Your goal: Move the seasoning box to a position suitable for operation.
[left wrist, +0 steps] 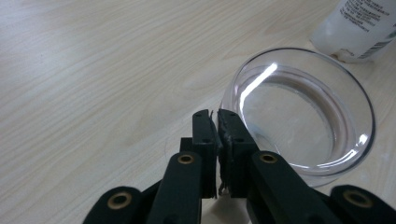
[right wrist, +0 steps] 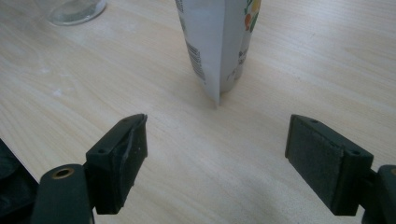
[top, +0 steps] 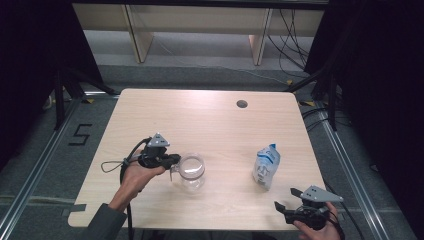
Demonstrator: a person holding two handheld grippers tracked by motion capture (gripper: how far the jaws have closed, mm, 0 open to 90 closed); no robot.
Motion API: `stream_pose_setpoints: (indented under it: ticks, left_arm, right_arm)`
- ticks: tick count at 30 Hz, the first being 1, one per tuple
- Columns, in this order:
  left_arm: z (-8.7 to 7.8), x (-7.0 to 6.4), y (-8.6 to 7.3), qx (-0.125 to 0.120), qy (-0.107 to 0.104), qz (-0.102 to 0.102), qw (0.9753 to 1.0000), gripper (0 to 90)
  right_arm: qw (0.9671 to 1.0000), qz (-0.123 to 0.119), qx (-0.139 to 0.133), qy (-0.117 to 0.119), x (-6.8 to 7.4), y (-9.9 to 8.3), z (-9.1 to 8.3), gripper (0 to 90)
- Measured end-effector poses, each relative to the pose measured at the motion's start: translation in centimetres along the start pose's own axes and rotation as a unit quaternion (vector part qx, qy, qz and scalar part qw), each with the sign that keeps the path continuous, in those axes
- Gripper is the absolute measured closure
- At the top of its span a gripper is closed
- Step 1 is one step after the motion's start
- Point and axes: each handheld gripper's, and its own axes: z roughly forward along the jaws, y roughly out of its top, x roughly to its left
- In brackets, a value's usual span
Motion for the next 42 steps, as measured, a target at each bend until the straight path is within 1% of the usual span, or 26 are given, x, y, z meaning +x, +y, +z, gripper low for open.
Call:
stream_pose_setpoints:
  ticks: [2,3,4,5,6,8,9,10,11,12,14,15,16,17,19,20,22,24,25,26,29,33,34,36,37,42]
  left_arm:
    - [-0.2,0.0,-0.1,-0.014,0.000,-0.010,0.9999,79.7]
    - [-0.4,0.1,-0.2,-0.018,0.000,-0.009,0.9998,73.3]
    - [-0.7,0.1,-0.3,-0.029,0.004,-0.015,0.9995,73.3]
    - [-0.9,0.1,-0.4,-0.038,0.003,-0.020,0.9991,70.3]
    - [-1.2,0.1,-0.6,-0.056,0.000,-0.028,0.9980,64.3]
    - [-1.8,0.1,-1.0,-0.073,0.000,-0.035,0.9968,62.4]
    - [-2.0,0.2,-1.2,-0.080,0.001,-0.032,0.9962,59.6]
    - [-2.4,0.2,-1.6,-0.094,-0.002,-0.037,0.9949,57.9]
    - [-2.7,0.2,-2.0,-0.100,-0.002,-0.040,0.9942,55.9]
    - [-2.9,0.1,-2.3,-0.107,-0.007,-0.042,0.9934,54.3]
    - [-3.3,-0.1,-3.0,-0.114,-0.014,-0.035,0.9927,51.2]
    - [-3.4,-0.2,-3.3,-0.116,-0.011,-0.031,0.9927,50.2]
    - [-3.4,-0.2,-3.7,-0.114,-0.013,-0.028,0.9931,49.4]
    - [-3.5,-0.3,-4.0,-0.111,-0.012,-0.023,0.9934,48.0]
    - [-3.7,-0.3,-4.6,-0.116,-0.013,-0.016,0.9931,46.6]
    - [-3.8,-0.3,-4.9,-0.118,-0.012,-0.011,0.9929,46.0]
    - [-3.8,-0.4,-5.4,-0.122,-0.012,-0.010,0.9925,44.9]
    - [-3.5,-0.5,-5.8,-0.121,-0.013,-0.008,0.9925,43.9]
    - [-3.2,-0.5,-6.1,-0.118,-0.016,-0.003,0.9928,43.2]
    - [-3.0,-0.6,-6.3,-0.116,-0.019,-0.003,0.9930,42.3]
    - [-2.2,-0.6,-7.0,-0.107,-0.021,-0.002,0.9940,40.6]
    - [-1.5,-0.7,-7.3,-0.104,-0.021,0.006,0.9943,39.3]
    - [-1.3,-0.8,-7.4,-0.105,-0.022,0.005,0.9942,39.0]
    - [-1.1,-0.9,-7.5,-0.100,-0.021,0.010,0.9947,38.9]
    - [-1.0,-1.0,-7.5,-0.100,-0.019,0.006,0.9948,38.9]
    - [-0.7,-1.1,-7.4,-0.099,-0.017,0.012,0.9949,39.2]
  right_arm:
    - [1.0000,-0.006,-0.004,0.002,0.0,0.0,0.1,21.7]
    - [1.0000,-0.008,-0.002,0.002,0.0,0.0,0.1,21.7]
    - [1.0000,-0.008,-0.002,0.002,0.0,0.0,0.1,21.7]
    - [1.0000,-0.004,-0.002,0.004,0.1,0.0,0.1,21.7]
    - [1.0000,-0.007,-0.004,0.001,0.0,0.0,0.0,21.7]
    - [1.0000,-0.008,-0.004,0.001,0.0,0.0,0.0,21.7]
    - [0.9994,-0.031,-0.013,-0.007,-0.4,0.1,0.1,21.7]
    - [0.9994,-0.031,-0.013,-0.006,-0.4,0.1,0.1,21.7]
    - [0.9994,-0.031,-0.013,-0.006,-0.4,0.1,0.1,21.7]
    - [0.9999,-0.013,-0.010,0.001,-0.1,0.0,0.1,21.7]
    - [0.9999,-0.009,-0.007,0.003,0.0,0.0,0.1,21.8]
    - [1.0000,-0.005,-0.005,0.006,0.0,0.0,0.1,21.7]
    - [0.9999,-0.013,-0.005,-0.001,-0.1,0.0,0.2,21.7]
    - [1.0000,-0.005,-0.005,0.005,0.1,0.1,0.0,21.7]
    - [0.9999,-0.010,-0.007,0.004,0.1,0.1,0.0,21.7]
    - [0.9997,-0.022,-0.009,0.004,-0.1,0.1,0.1,21.7]
    - [0.9997,-0.023,-0.007,0.003,-0.1,0.1,0.1,21.7]
    - [0.9996,-0.025,-0.009,0.000,-0.1,0.2,0.1,21.7]
    - [0.9999,-0.015,-0.007,0.004,0.1,0.1,0.0,21.7]
    - [0.9996,-0.025,-0.009,0.006,0.0,0.1,0.1,21.7]
    - [0.9997,-0.022,-0.009,0.006,0.0,0.2,0.0,21.7]
    - [0.9999,-0.015,-0.002,0.007,0.2,0.1,-0.1,21.7]
    - [0.9997,-0.022,-0.010,0.008,0.0,0.1,0.0,21.7]
    - [0.9998,-0.021,-0.003,0.006,0.2,0.2,0.0,21.7]
    - [0.9994,-0.034,-0.007,0.002,0.0,0.2,0.0,21.7]
    - [0.9994,-0.035,-0.006,0.004,0.0,0.2,0.0,21.7]
